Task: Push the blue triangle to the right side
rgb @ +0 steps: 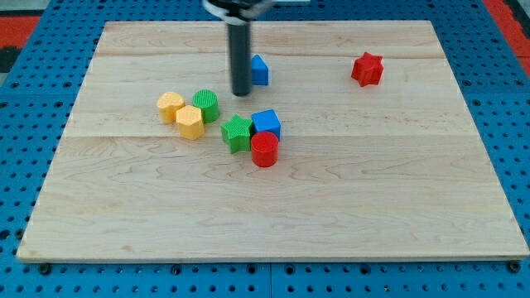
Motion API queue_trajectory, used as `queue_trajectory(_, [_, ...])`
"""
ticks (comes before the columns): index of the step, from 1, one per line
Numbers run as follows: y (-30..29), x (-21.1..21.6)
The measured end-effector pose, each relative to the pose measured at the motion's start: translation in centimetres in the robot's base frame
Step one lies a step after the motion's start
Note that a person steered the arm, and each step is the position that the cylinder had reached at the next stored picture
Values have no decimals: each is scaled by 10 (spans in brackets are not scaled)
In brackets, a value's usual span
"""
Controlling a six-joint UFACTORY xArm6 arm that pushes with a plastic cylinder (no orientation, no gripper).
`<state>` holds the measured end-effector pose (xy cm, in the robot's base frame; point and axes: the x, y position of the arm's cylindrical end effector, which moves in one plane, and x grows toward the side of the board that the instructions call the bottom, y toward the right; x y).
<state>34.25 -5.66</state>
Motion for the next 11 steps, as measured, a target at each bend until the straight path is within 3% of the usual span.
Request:
queue_trajectory(2, [3,-8])
queue_trajectory(5, [26,-53])
queue_trajectory(7, [82,-34])
queue_trajectory(8, [75,-24])
queue_trajectory(9, [39,28])
queue_trajectory(10, [71,41])
queue_trajectory(11, [95,13])
